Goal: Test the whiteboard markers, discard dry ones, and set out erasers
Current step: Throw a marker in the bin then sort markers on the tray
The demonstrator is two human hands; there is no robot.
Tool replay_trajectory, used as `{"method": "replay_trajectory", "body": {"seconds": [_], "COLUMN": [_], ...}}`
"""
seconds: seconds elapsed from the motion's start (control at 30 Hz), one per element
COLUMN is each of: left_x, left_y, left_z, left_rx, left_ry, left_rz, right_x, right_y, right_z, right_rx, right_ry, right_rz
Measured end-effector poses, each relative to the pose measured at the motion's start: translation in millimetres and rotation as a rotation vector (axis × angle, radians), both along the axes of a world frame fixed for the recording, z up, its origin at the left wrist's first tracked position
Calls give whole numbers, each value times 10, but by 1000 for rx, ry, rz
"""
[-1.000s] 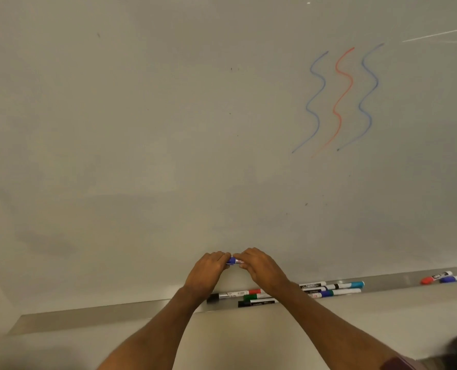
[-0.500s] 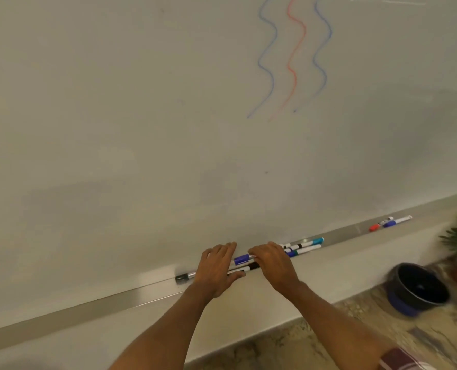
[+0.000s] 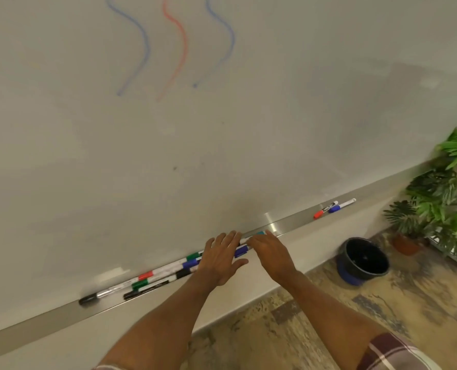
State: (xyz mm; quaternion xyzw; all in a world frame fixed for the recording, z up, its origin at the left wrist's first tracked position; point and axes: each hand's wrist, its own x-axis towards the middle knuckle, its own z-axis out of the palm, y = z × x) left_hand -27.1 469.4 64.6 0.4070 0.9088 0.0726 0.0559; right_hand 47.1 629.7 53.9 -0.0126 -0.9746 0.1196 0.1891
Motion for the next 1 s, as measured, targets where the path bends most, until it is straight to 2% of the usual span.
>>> {"method": "replay_trajectory", "body": {"seconds": [0.33,0.47,0.7,1.0], "left_x": [-258,-359,-456,-447], "left_y": [1552,2050,2647,2854], "left_z": [-300,-370,-498,-667], "left_rx": [-49,-65,-86,-110], "left_ry": [-53,-93,-115,-140], "left_rz": [-66,-120,-158,-137], "right_x": [-338,-447,-586,-575], "right_y": [1666,2141,2684,2894], "right_z": [-358,-353,-563,-657], "right_rx": [37,35,13,-10], "right_ry": [-48,-98,-195,-232], "right_rz": [24,-55,-134,-229]}}
